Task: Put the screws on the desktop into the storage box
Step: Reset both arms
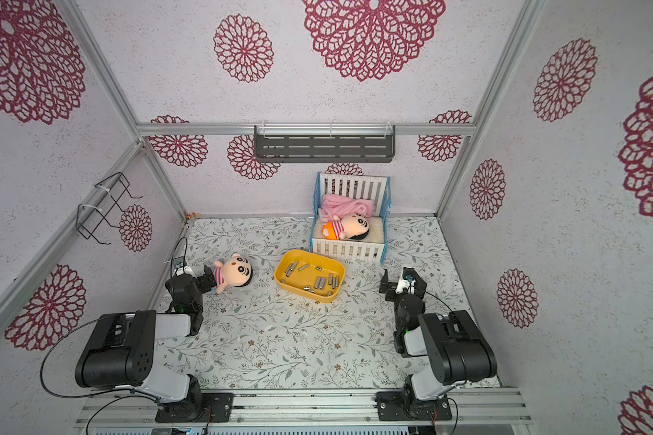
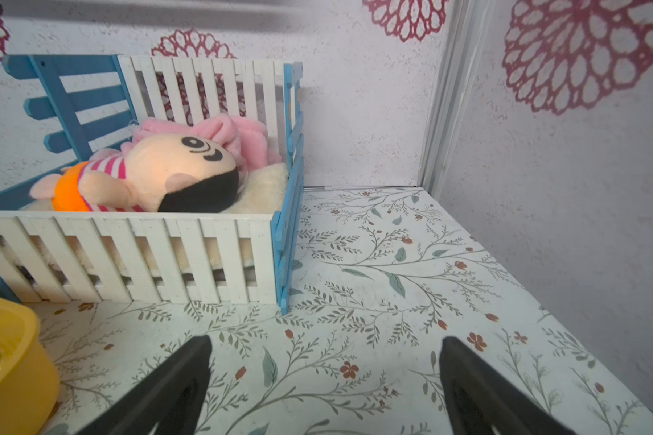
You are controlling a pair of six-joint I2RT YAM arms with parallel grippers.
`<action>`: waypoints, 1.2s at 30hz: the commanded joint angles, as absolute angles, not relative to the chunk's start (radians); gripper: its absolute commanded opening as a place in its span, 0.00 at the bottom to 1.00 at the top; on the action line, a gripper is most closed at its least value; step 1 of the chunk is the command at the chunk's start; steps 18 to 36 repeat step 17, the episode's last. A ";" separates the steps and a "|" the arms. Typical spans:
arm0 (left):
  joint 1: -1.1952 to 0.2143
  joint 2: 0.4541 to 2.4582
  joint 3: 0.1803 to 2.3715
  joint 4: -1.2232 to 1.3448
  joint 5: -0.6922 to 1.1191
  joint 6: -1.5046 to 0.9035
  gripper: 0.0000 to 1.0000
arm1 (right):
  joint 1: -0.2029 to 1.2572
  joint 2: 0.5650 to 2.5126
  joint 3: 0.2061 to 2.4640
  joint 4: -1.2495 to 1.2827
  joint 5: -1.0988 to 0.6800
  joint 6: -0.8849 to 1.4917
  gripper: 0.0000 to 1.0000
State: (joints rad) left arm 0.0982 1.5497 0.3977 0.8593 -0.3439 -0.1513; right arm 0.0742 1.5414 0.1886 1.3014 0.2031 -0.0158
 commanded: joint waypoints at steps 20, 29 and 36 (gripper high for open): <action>0.096 1.549 0.409 0.896 -0.334 -0.162 0.97 | 0.073 1.532 0.204 1.347 0.183 -0.008 0.99; 0.096 1.549 0.409 0.896 -0.334 -0.162 0.97 | 0.073 1.532 0.204 1.347 0.183 -0.008 0.99; 0.096 1.549 0.409 0.896 -0.334 -0.162 0.97 | 0.073 1.532 0.204 1.347 0.183 -0.008 0.99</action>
